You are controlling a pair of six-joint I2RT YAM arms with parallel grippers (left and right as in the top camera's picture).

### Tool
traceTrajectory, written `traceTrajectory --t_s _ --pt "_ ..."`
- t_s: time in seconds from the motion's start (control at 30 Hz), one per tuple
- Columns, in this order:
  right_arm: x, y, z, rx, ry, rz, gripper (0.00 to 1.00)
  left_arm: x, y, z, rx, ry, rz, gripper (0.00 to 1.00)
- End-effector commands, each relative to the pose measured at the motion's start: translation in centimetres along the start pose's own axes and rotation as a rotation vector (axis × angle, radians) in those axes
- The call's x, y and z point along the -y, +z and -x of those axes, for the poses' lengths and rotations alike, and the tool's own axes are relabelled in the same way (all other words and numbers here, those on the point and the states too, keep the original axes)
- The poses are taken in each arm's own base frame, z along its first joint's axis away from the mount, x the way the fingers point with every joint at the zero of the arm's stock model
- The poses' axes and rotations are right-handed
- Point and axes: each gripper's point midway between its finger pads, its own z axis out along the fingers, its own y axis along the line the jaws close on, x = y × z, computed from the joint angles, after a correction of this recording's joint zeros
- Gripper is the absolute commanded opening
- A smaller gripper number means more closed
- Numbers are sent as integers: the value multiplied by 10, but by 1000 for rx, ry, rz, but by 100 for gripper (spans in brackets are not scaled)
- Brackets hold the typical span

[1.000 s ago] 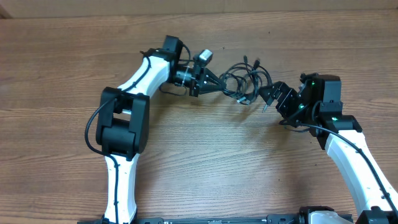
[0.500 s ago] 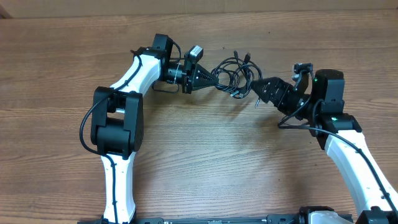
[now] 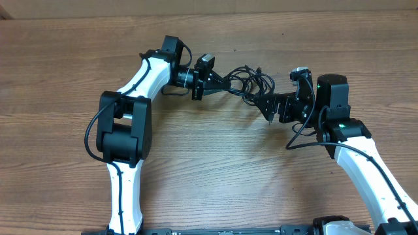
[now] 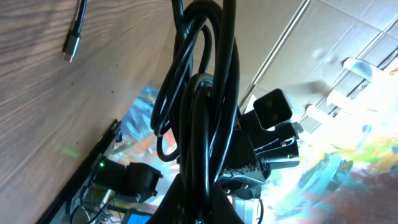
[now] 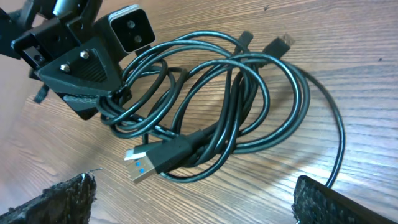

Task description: Untangle cables

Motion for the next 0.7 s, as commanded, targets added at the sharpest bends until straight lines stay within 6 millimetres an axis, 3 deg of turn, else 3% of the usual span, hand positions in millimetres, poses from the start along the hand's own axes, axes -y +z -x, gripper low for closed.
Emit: traceTrajectory --t_s 0.0,0.23,0.67 --pt "3 1 1 6 -44 -23 100 2 8 -7 -45 -40 -33 4" --pt "4 1 0 0 -56 -27 100 1 19 -11 -67 -89 -20 4" --pt "15 19 -21 -81 -15 -25 100 0 19 -11 -67 -135 -18 4"
